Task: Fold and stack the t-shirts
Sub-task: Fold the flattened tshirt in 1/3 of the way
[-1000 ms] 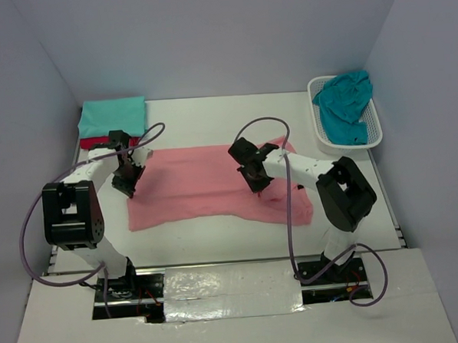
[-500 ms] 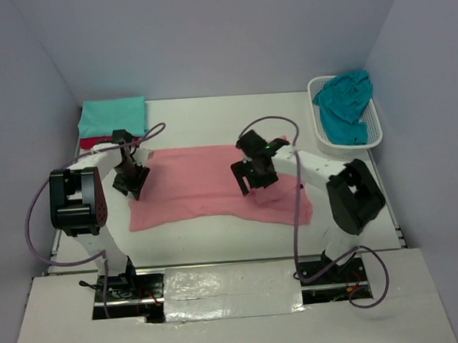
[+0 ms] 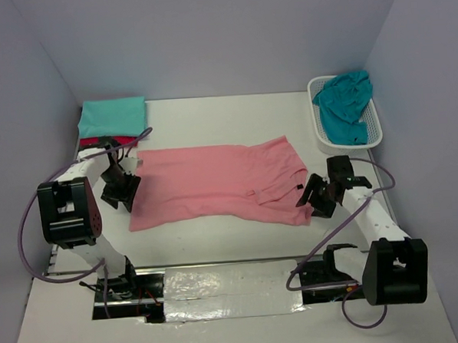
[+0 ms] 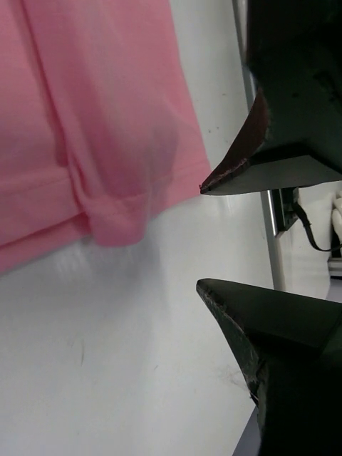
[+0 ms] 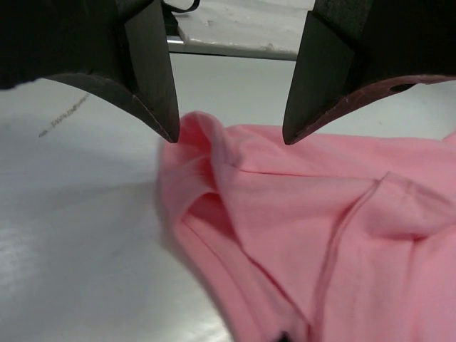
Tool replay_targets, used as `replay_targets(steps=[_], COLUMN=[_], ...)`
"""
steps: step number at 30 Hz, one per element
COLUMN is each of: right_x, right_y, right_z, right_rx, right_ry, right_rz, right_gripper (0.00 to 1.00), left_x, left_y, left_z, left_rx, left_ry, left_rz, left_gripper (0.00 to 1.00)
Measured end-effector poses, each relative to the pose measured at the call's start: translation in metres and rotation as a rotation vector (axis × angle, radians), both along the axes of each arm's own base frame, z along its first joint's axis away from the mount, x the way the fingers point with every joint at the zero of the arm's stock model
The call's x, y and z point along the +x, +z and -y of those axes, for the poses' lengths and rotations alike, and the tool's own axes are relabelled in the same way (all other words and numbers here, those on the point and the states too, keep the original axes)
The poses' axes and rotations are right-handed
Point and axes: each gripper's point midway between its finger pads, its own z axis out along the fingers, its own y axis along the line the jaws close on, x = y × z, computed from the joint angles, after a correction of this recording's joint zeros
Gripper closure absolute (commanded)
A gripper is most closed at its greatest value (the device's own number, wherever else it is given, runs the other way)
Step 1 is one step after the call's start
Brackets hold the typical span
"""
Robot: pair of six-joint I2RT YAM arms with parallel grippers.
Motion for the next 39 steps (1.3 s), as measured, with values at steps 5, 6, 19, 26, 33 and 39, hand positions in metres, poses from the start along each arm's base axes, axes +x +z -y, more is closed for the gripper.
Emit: replay_targets(steps=[5,6,19,26,33,39], right_x=[-0.017,-0.016,-0.014,-0.005,-0.006,-0.017], right_y=[-0.016,-0.017,-0.037,-0.027,-0.026,-0.041], right_z=[0.001,0.000,0.008,0.022,0.029,0.031], right_rx=[0.052,0.063,0.071,0.074,0.058,0.052], right_ry=[-0.057,-0.061,-0.166,-0.261,-0.307,-0.334], right_rz=[-0.059,-0.055,-0.085,-0.048,-0.029,-0.087], right_gripper=[0.34,0.34,1.00,0.97,0.75,0.35], left_x=[-0.008,-0.009,-0.039,-0.041,-0.043,-0.048], left_y=[-0.003,-0.005,-0.040,-0.039,-0.039,-0.039], left_z=[0.007,0.009,0.027,0.021,0.017,0.011], left_rx=[-0.028,-0.030,-0.035,-0.008,0.016,0.052], left_ry=[-0.009,-0.012,-0.081,-0.111,-0.137,-0.152], left_rz=[-0.031,-0.036,-0.198,-0.198,-0.206,-0.230], left_gripper=[0.37,0.37,1.00,1.00,0.86,0.25])
